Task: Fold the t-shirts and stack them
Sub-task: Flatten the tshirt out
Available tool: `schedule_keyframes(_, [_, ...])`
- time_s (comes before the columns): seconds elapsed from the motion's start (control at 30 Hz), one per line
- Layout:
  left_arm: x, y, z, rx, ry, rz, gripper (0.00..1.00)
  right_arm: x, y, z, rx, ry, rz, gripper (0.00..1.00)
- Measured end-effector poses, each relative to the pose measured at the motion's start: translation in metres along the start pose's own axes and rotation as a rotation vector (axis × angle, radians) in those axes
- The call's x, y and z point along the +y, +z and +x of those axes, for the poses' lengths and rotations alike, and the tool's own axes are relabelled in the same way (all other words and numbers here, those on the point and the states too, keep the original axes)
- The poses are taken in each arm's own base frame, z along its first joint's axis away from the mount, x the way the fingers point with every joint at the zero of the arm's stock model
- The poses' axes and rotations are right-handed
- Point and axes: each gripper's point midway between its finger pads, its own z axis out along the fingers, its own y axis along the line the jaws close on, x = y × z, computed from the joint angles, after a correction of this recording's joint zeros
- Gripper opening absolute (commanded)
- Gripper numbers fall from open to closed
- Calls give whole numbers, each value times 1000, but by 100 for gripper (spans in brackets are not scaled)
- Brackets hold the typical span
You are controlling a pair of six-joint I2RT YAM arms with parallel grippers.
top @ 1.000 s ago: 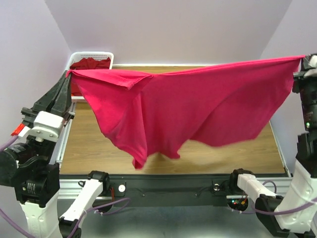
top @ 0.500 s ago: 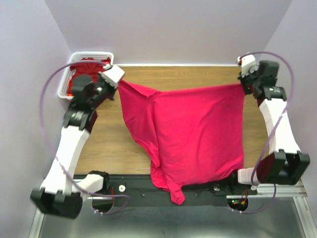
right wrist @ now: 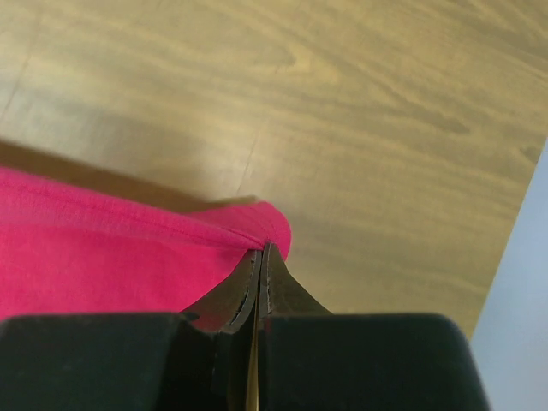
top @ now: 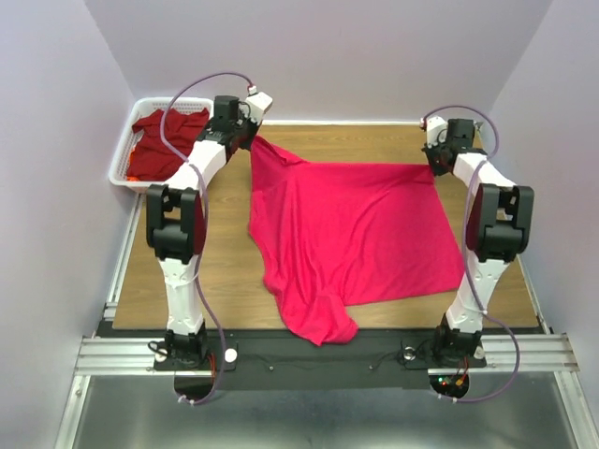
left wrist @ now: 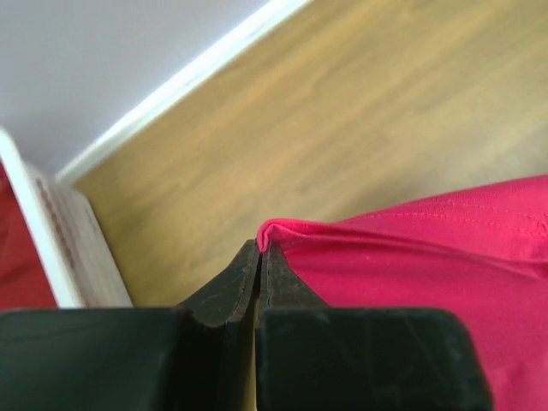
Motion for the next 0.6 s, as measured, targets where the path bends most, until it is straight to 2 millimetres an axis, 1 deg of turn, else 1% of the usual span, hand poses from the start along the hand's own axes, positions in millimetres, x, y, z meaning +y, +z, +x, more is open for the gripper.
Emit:
schedule_keyframes(0.03, [6,19,-4,-7,-4,-10,0,-2,8,-1,-2,4,6,1])
schedule_keyframes(0.07, [10,31,-8,-15,-5,-19,1,-6,17,-5,-6,9,14,1])
schedule_keyframes(0.1, [13,44,-9,-14,-8,-24,3,-7,22,-7,-8,15,19,5])
schedule_keyframes(0.13, [15,55,-6,-7,-11,-27,8,-12,27,-12,-15,18,33,11])
schedule_keyframes(0.17, [18,66,-6,-7,-13,-36,21,-17,32,-17,-25,28,51,17])
schedule_keyframes(0.2, [20,74,-5,-7,-15,-41,28,-21,37,-21,-31,36,64,25])
schedule_keyframes(0.23, [21,86,2,8,-23,-49,35,-24,40,-23,-32,43,78,40])
schedule_keyframes(0.27, [23,91,4,11,-27,-57,44,-29,46,-25,-32,49,96,47])
schedule_keyframes(0.3, [26,98,8,21,-34,-72,60,-33,51,-27,-32,61,114,56])
schedule_keyframes(0.33, [27,102,12,31,-38,-84,71,-36,52,-28,-30,66,127,71])
schedule_keyframes(0.37, [28,102,16,44,-48,-93,85,-37,54,-26,-22,73,136,78])
schedule_keyframes(0.4, [29,101,20,61,-50,-95,86,-36,54,-24,-17,83,136,88])
schedule_keyframes(0.43, [30,98,18,62,-49,-97,86,-38,52,-23,-9,83,139,98])
schedule_keyframes(0.47, [29,95,18,66,-61,-96,86,-38,50,-22,-4,88,136,99])
schedule_keyframes(0.53, [27,75,19,84,-73,-81,85,-37,42,-19,16,93,123,99])
schedule_keyframes(0.6, [21,47,17,96,-86,-53,80,-33,18,-20,30,98,83,98])
